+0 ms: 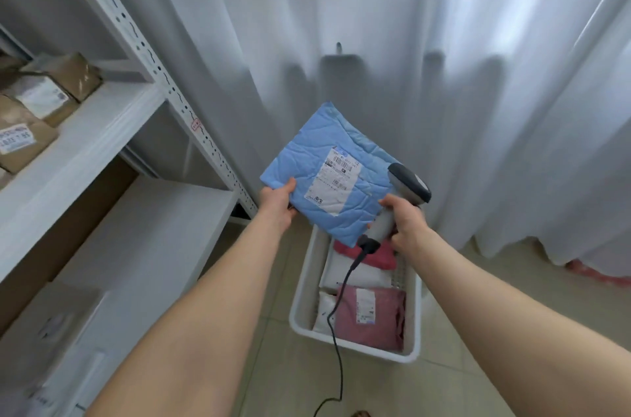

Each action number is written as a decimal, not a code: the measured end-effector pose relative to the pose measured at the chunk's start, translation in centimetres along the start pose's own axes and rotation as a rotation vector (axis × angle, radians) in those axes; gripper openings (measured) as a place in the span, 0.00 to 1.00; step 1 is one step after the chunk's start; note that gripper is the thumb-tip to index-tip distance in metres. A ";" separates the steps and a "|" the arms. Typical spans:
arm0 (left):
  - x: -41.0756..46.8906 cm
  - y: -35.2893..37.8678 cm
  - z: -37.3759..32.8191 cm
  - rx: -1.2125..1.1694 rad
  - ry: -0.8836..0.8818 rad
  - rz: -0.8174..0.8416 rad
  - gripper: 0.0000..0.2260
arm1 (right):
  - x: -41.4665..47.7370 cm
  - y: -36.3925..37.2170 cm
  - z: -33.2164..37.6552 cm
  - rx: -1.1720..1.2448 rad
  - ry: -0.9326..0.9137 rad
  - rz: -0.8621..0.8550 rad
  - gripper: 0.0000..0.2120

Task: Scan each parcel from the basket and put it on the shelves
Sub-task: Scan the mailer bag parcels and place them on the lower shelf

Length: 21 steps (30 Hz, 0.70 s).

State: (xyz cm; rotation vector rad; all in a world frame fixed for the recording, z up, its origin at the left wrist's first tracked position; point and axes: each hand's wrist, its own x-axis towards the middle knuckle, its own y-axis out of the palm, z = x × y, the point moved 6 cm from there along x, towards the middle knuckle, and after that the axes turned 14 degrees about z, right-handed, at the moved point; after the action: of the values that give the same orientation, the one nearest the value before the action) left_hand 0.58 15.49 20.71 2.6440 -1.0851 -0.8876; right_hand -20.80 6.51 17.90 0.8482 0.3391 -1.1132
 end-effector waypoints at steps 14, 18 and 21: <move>-13.6 -0.6 -6.3 0.040 0.098 0.047 0.13 | -10.0 2.4 3.2 -0.096 -0.023 0.087 0.24; -16.6 -2.3 -8.2 0.154 0.089 0.053 0.14 | -12.0 3.4 4.0 -0.179 -0.079 0.101 0.21; -18.4 -2.8 -9.4 0.158 0.081 0.085 0.07 | -13.2 4.0 4.4 -0.232 -0.146 0.115 0.15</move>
State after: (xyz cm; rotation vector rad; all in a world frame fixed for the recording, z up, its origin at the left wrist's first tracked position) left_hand -2.74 29.31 35.98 2.7080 -1.2865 -0.6996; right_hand -23.70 12.49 30.73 0.5705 0.2875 -1.0004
